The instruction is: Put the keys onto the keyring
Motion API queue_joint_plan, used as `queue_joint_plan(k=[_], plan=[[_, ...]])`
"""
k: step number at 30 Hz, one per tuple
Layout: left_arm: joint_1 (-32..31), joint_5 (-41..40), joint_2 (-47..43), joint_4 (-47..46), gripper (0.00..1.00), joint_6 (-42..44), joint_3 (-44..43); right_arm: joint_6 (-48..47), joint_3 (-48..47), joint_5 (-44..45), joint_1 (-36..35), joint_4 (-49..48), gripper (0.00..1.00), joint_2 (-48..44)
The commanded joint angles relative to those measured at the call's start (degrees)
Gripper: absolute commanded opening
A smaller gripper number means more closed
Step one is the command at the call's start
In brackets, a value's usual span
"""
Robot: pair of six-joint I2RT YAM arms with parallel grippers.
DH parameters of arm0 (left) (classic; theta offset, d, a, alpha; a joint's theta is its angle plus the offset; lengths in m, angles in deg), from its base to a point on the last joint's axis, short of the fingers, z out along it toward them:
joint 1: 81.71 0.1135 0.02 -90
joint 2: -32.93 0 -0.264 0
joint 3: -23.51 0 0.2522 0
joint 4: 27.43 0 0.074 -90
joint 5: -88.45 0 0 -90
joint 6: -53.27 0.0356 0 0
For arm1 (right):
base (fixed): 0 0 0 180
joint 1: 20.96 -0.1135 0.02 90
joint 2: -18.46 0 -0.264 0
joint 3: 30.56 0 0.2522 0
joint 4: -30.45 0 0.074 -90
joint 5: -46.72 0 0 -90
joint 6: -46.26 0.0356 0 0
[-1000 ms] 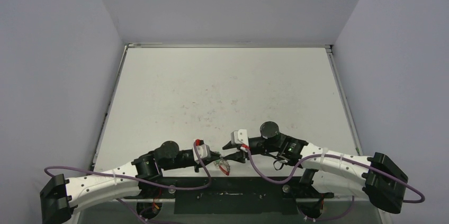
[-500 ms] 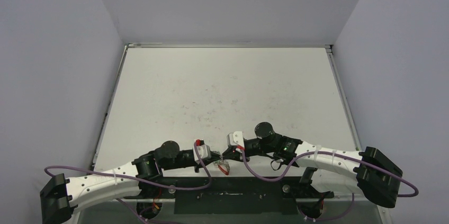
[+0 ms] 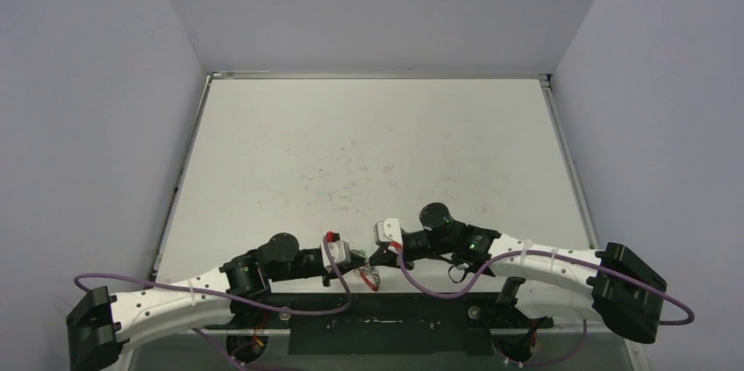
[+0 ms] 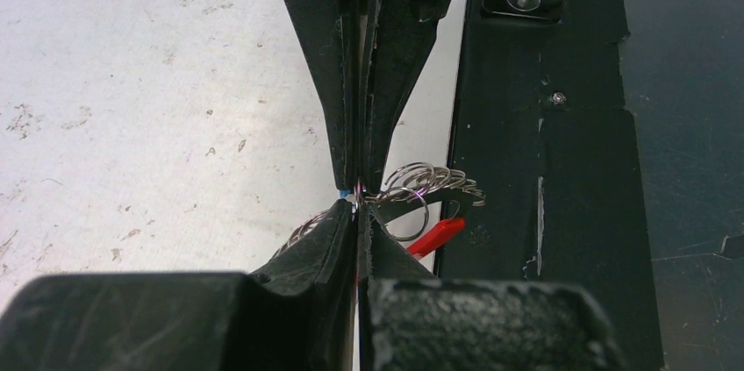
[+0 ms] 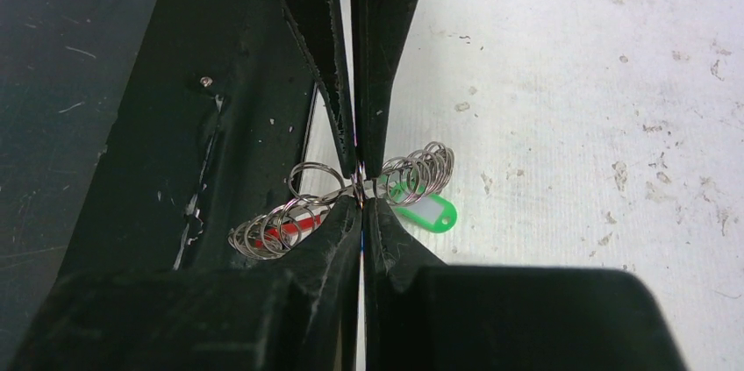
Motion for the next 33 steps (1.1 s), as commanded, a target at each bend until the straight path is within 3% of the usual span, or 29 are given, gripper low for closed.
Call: queue_joint_plan(k=[1, 3, 7, 13, 18, 25, 33], plan=[[-0.35, 0.66, -0.44, -3.4, 0.0, -0.08, -0.88, 2.18, -4.18, 1.78, -0.81, 1.38, 0.0, -1.67], [-0.35, 0.36, -0.64, -2.94, 0.01, -0.13, -1.07, 2.57, -5.39, 3.2, -0.77, 4.28, 0.0, -1.67], [-0.35, -1.04, -1.34, -0.39, 0.18, -0.16, -2.02, 3.05, -8.36, 6.2, -0.78, 10.73, 0.0, -1.59], [-0.35, -3.45, -3.16, 6.27, 0.29, 1.26, -4.5, 3.16, -13.86, 9.89, -0.79, 20.89, 0.0, -0.53], [-0.38, -5.91, -5.59, 7.81, 0.32, 2.17, -4.85, 2.04, -19.39, 11.41, -0.81, 30.04, 0.0, 1.77], [-0.52, -6.5, -6.36, 1.75, 0.36, 4.5, -2.93, 2.54, -26.92, 10.48, -0.87, 39.73, 0.0, 6.71], [-0.78, -6.45, -4.09, -6.81, 0.35, 5.07, -0.09, 6.18, -30.18, 9.04, -0.85, 40.72, 0.0, 10.12]])
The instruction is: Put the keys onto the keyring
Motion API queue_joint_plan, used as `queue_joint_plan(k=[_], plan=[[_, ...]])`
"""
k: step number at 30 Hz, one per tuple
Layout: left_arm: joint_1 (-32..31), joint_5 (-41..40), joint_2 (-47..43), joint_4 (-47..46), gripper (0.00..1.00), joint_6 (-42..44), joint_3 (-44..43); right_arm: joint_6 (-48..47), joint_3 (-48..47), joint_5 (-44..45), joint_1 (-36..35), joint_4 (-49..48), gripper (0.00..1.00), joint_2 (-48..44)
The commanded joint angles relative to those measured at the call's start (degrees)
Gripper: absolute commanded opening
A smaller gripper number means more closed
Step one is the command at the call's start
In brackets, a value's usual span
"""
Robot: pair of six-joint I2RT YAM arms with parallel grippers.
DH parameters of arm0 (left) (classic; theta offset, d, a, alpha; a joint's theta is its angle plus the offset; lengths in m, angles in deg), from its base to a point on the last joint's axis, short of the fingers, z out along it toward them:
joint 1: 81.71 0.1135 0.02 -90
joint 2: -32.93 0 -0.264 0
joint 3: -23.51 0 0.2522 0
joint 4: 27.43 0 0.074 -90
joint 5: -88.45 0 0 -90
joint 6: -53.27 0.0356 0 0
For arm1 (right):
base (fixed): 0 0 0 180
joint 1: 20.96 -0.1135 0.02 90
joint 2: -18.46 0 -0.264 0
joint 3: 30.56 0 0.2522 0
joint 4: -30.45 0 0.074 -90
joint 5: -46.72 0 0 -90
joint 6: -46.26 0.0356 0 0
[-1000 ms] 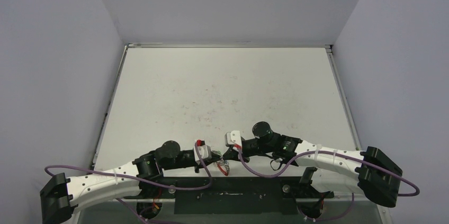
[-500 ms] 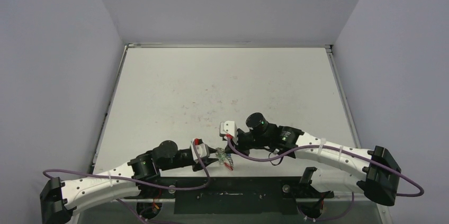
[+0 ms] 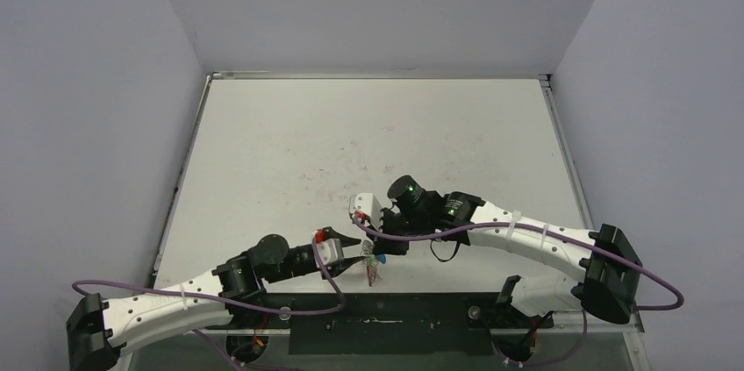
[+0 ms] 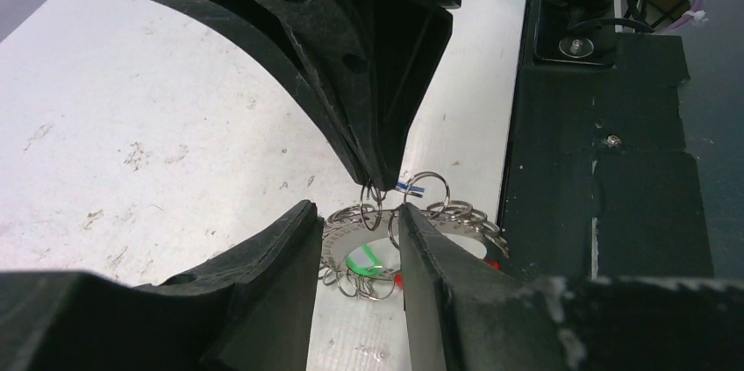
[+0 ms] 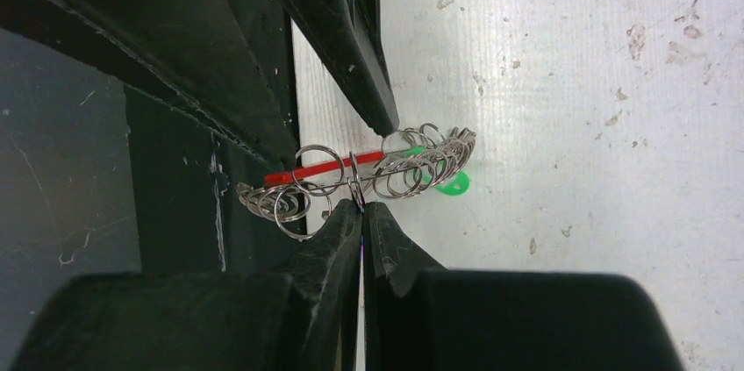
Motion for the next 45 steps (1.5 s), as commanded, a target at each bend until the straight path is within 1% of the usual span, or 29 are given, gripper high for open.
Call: queue_joint_plan(k=[1, 5, 10, 12, 14, 24, 31, 32, 34, 35, 38, 39, 41, 43, 45], plan=[[-0.51, -0.28, 1.79, -7.84, 0.34, 0.71, 0.89, 2.17, -2.92, -1.49, -0.43, -0.26, 0.0, 0.25], [-0.53, 0.75, 4.08, -9.58, 0.29, 0.62, 1.11, 2.71, -2.6, -2.38, -0.46, -1.66, 0.0, -0.38], [-0.6, -0.31, 6.27, -11.17, 0.23, 0.4, 1.28, 3.15, -2.35, -3.65, -0.52, -2.46, 0.0, -0.84], [-0.6, -0.37, 6.89, -11.74, 0.18, 0.59, 1.29, 3.16, -2.29, -3.63, -0.53, -2.37, 0.0, -0.73], [-0.6, -0.26, 7.43, -11.64, 0.16, 0.77, 1.17, 3.16, -2.31, -3.52, -0.53, -2.37, 0.0, -0.76], [-0.69, -0.04, 8.64, -8.1, 0.13, 1.23, 0.28, 2.85, -2.39, -3.35, -0.57, -2.37, 0.0, -1.02], [-0.69, -0.17, 9.82, -8.24, 0.14, 1.06, 0.02, 2.74, -2.25, -3.25, -0.57, -2.71, 0.0, -0.9], [-0.69, -0.08, 10.11, -8.45, 0.12, 0.99, -0.07, 2.72, -2.18, -3.3, -0.55, -2.79, 0.0, -0.85], [-0.69, 0.09, 10.45, -8.68, 0.03, 1.03, -0.22, 2.79, -2.16, -3.27, -0.57, -3.01, 0.0, -0.77], [-0.69, 0.26, 10.56, -8.81, 0.0, 1.13, -0.18, 2.8, -2.14, -3.21, -0.53, -3.12, 0.0, -0.74], [-0.69, 0.42, 10.42, -8.98, 0.0, 0.82, -0.03, 2.87, -1.9, -1.76, -0.54, -3.69, 0.0, -0.95], [-0.73, 0.4, 10.15, -9.06, 0.0, 0.62, 0.08, 2.89, -1.64, -1.13, -0.47, -3.96, 0.01, -1.26], [-0.69, 0.16, 9.29, -9.71, 0.0, 0.05, 0.74, 2.97, -0.88, 0.57, -0.38, -4.92, 0.11, -2.22], [-0.69, -0.17, 8.0, -11.3, 0.0, -0.66, 1.96, 3.11, 0.28, 1.52, -0.19, -6.28, 0.22, -3.46], [-0.69, -0.61, 6.67, -13.65, 0.0, -1.36, 3.88, 3.31, 1.51, 1.66, 0.48, -7.7, 0.35, -5.18]])
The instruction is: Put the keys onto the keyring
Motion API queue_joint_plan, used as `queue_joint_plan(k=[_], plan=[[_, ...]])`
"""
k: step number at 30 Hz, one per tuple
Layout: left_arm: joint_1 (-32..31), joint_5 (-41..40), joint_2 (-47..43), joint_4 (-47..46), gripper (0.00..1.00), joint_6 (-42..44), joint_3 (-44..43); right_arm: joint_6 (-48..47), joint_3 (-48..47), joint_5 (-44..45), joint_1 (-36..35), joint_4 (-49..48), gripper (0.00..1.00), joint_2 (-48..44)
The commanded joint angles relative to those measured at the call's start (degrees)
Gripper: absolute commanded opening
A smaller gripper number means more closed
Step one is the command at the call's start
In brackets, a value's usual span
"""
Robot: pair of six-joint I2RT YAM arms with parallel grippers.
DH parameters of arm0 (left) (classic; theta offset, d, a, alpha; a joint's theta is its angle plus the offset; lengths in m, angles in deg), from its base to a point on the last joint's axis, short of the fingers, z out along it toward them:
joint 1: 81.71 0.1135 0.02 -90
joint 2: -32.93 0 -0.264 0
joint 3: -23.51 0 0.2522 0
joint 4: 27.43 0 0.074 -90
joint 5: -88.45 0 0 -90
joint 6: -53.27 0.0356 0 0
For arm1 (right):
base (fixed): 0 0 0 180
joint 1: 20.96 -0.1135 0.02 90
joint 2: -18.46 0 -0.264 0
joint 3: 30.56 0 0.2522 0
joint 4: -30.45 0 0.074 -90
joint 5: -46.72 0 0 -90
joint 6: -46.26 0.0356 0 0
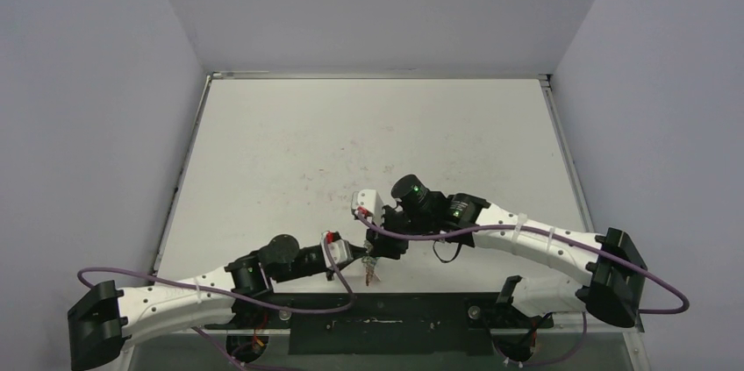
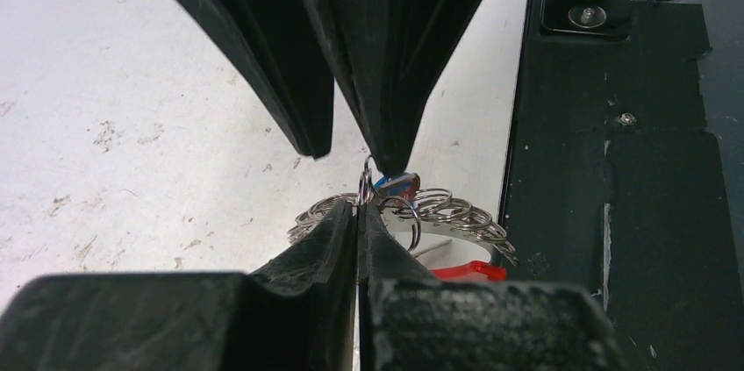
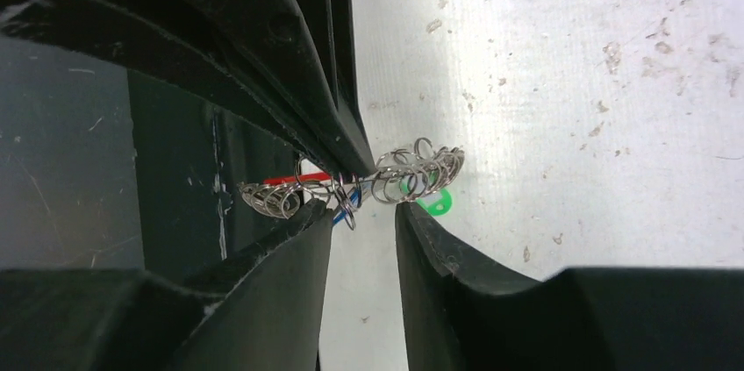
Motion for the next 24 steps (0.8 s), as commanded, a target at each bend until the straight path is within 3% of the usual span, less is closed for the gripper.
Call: queue_joint_plan(k=[1, 3, 9, 18, 24], plan=[[-0.34, -0.58, -3.3, -6.88, 0.0, -1.69, 2.84, 0.72, 1.89, 1.51, 1.0, -6.88, 0.39, -5.34], [-0.34, -0.63, -4.78, -8.27, 0.0, -2.07, 4.19, 1.7, 3.53, -0.09, 2.6, -8.92, 0.43, -7.19], [-0.42, 0.43, -7.9, -10.86, 0.0, -2.66, 7.01, 6.64, 12.9, -13.37, 10.34, -23.54, 0.43, -11.59], [-0.42, 1.87, -8.4, -11.26, 0.0, -2.5, 7.26, 7.61, 22.51, -24.01, 10.26, -46.13, 0.44, -10.24], [-0.42, 1.94, -7.8, -11.55, 0.0, -2.25, 7.09, 2.51, 23.56, -22.9, 7.42, -46.47, 0.49, -10.3]])
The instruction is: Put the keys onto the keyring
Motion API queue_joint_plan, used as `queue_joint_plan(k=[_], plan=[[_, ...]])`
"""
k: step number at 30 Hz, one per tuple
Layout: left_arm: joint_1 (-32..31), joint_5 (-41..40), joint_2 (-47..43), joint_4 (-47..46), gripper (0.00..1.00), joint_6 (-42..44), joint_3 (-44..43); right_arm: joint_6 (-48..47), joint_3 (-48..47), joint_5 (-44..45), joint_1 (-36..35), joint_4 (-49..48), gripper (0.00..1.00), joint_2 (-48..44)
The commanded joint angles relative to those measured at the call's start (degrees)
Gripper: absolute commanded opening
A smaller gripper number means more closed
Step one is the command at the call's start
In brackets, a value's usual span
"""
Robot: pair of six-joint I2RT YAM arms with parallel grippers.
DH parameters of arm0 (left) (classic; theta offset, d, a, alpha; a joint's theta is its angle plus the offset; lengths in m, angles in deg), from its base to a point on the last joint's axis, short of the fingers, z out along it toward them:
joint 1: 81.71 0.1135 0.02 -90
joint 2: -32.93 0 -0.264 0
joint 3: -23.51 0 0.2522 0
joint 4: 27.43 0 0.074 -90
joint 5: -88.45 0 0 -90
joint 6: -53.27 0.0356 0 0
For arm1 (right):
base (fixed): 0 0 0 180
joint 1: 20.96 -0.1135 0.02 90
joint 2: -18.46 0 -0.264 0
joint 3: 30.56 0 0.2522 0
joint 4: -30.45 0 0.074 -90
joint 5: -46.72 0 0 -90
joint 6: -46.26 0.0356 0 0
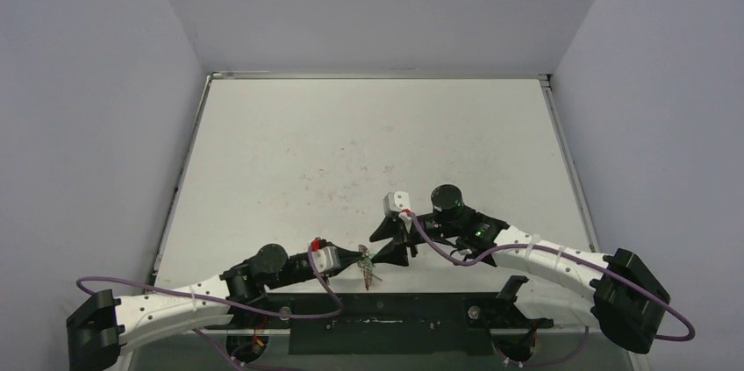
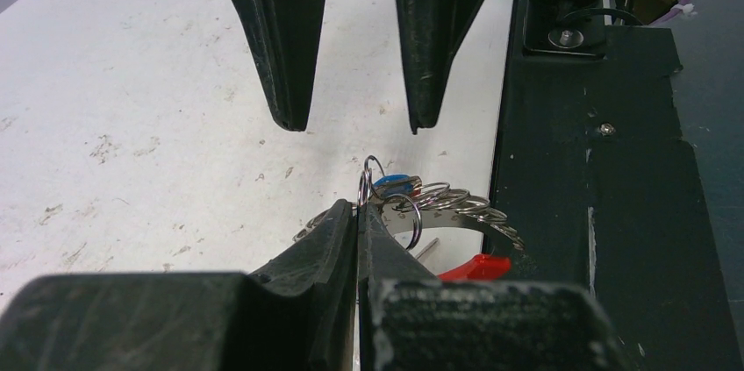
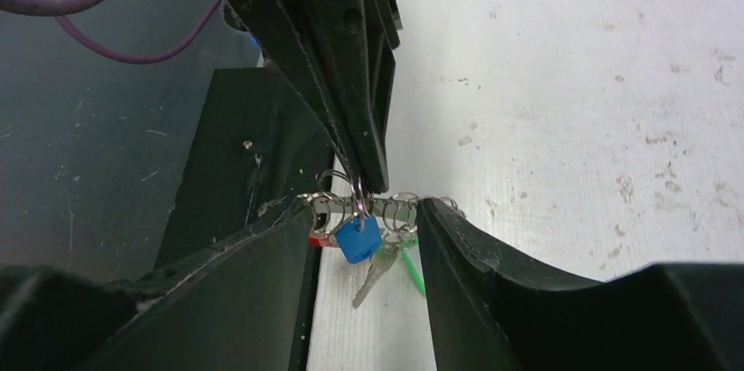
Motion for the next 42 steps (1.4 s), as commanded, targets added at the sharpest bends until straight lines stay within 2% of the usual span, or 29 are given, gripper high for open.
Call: queue_joint_plan(k=[1, 12, 17, 23, 27, 29, 32, 33, 40, 42], plan=[[-0.31, 1.17, 0.15, -4.71, 0.0, -0.51, -0.8, -4.48, -0.31, -2.12, -2.14, -6.23, 0.49, 0.51], [-0.31, 1.74, -0.09, -3.64, 0.0, -0.39, -1.41, -5.3, 0.13, -0.11, -2.62, -8.19, 0.4, 6.34], [-0.31, 1.81, -0.28, -3.61, 0.0, -0.27, -1.41, -5.08, -0.05, -0.24, -2.61, -9.22, 0.25, 7.53], [-0.31, 1.75, -0.36, -3.34, 0.0, -0.08, -1.6, -5.06, -0.24, -1.14, -2.62, -9.17, 0.0, 7.81], [-0.31, 1.43, -0.83, -2.32, 0.0, -0.14, -1.75, -5.14, 0.2, -0.31, -2.67, -8.08, 0.0, 6.06], [-0.31, 0.95, -1.38, -0.81, 0.01, -0.11, -2.19, -5.71, -0.46, 0.86, -2.61, -5.02, 0.0, 4.9], [-0.31, -0.11, -3.05, 2.64, 0.22, 0.19, -3.27, -7.97, -3.35, 3.29, -2.88, 3.82, 0.0, 3.39], [-0.31, -0.39, -3.7, 3.83, 0.25, 0.52, -3.66, -8.99, -4.58, 4.14, -3.07, 7.61, 0.0, 3.09], [-0.32, -2.7, -6.5, 8.28, 0.29, 1.75, -5.41, -13.51, -14.5, 11.47, -4.66, 31.8, 0.0, 3.94], [-0.31, -2.71, -6.25, 8.08, 0.28, 1.83, -5.61, -13.25, -17.28, 14.09, -5.51, 35.55, 0.0, 4.85]])
